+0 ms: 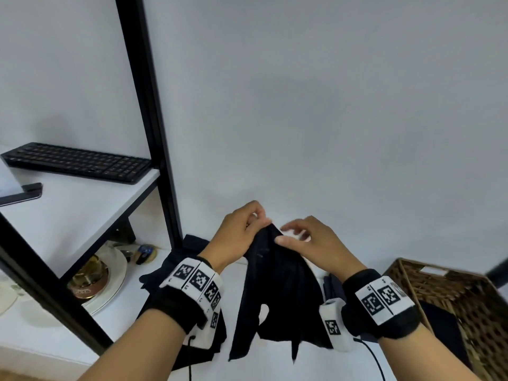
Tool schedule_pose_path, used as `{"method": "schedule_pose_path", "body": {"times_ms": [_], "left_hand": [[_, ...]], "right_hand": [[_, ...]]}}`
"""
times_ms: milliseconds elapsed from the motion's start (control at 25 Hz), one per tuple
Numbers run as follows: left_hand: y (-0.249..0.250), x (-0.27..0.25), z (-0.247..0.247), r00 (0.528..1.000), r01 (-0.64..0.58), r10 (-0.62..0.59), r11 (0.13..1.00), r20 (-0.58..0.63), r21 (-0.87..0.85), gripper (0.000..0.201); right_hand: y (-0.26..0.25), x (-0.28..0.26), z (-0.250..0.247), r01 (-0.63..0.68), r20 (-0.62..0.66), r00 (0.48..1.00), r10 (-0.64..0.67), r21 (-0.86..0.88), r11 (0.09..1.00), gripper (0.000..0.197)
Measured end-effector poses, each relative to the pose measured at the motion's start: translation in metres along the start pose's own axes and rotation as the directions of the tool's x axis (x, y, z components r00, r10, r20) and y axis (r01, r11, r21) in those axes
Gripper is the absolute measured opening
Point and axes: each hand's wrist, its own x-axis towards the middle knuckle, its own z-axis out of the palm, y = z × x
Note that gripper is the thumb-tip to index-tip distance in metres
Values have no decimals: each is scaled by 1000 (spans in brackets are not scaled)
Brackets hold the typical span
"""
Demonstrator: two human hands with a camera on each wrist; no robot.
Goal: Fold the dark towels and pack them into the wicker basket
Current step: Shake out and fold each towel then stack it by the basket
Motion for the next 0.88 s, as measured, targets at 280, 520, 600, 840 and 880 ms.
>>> {"method": "schedule_pose_path", "body": {"times_ms": [280, 520, 600, 840, 880], "left_hand": [[56, 27, -43, 978, -140, 60, 897, 199, 418, 26], [74, 16, -55, 977, -215, 210, 940, 45, 264, 6], [80, 14, -46, 972, -235, 235, 939, 30, 253, 4], [54, 0, -53, 967, -10, -67, 955, 245, 298, 15], [41, -4, -59, 945, 47, -152, 940, 288, 339, 14]], "right_hand": [[-29, 12, -11, 148, -122, 983, -136, 100, 984, 17], [-64, -1, -31, 266, -173, 956, -237, 164, 950, 26], [-80, 1, -37, 342, -195, 926, -324, 71, 937, 26], [-71, -1, -63, 325, -378, 880, -286, 42, 945, 16], [-65, -2, -71, 330, -468, 854, -229, 146, 933, 12]]}}
